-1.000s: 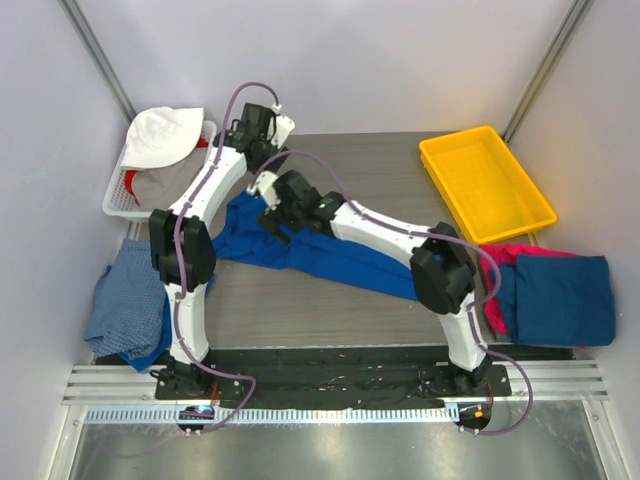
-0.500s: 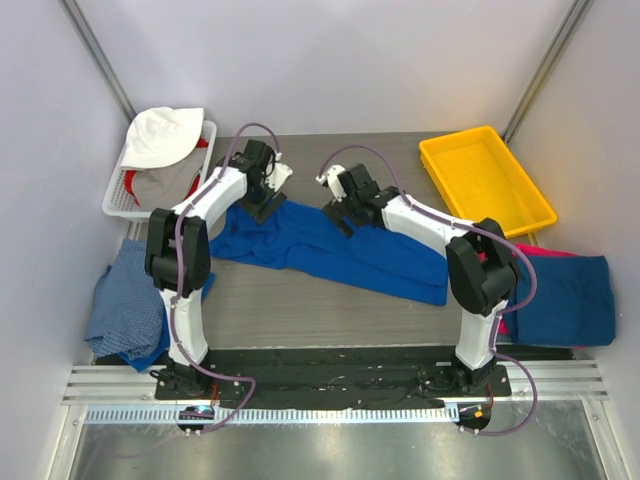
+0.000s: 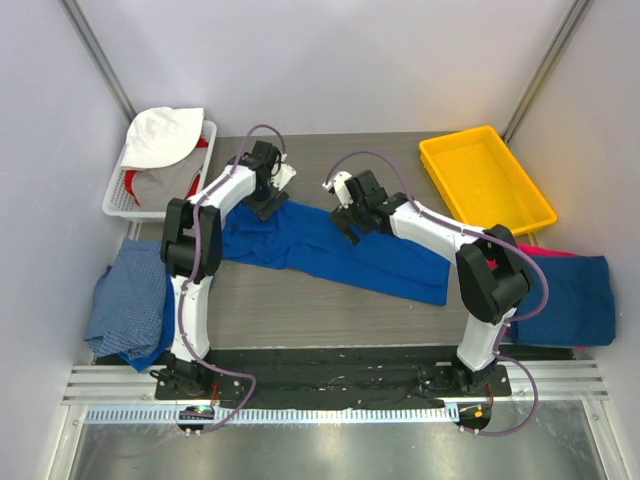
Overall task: Fold and stack the t-shirts
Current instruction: Rotate the tshirt 90 degrees
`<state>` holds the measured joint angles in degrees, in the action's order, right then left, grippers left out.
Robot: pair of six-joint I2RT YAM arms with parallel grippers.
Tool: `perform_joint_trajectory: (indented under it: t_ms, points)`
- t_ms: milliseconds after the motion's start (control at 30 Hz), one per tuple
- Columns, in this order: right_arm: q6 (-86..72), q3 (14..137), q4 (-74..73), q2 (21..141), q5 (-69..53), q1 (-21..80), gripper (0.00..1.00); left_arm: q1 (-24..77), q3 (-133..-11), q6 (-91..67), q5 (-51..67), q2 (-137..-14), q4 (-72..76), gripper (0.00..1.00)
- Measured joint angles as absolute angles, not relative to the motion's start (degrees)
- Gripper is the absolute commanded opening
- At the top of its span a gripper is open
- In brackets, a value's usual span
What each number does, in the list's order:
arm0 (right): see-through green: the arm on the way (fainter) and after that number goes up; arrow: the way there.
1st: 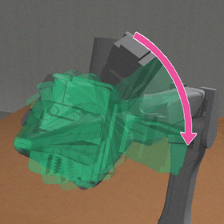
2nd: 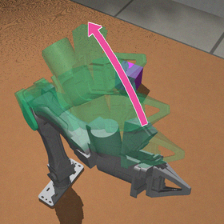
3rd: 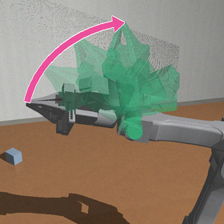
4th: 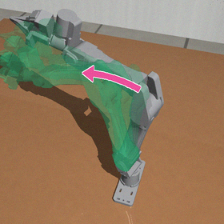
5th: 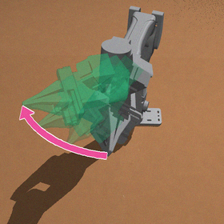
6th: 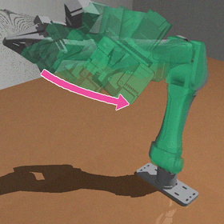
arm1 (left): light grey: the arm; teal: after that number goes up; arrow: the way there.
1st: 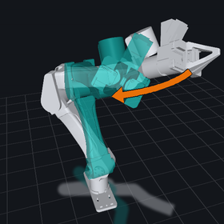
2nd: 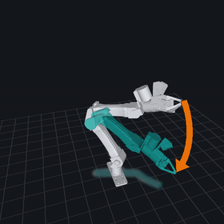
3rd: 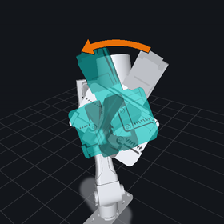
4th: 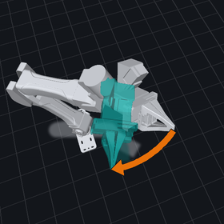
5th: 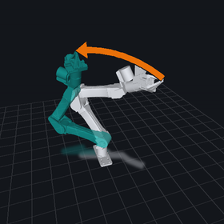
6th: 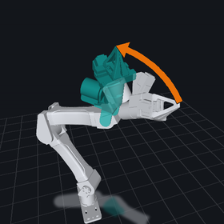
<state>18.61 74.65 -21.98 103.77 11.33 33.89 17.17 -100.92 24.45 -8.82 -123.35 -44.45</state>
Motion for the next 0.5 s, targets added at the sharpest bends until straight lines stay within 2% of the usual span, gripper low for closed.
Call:
perform_joint_trajectory:
  t_ms: [500]
  points:
    - [18.4,68.7,-22.4,93.6,11.6,33.9,0.98,16.0,-115.2,28.4,-14.9,-135.6,-43.9,0.73]
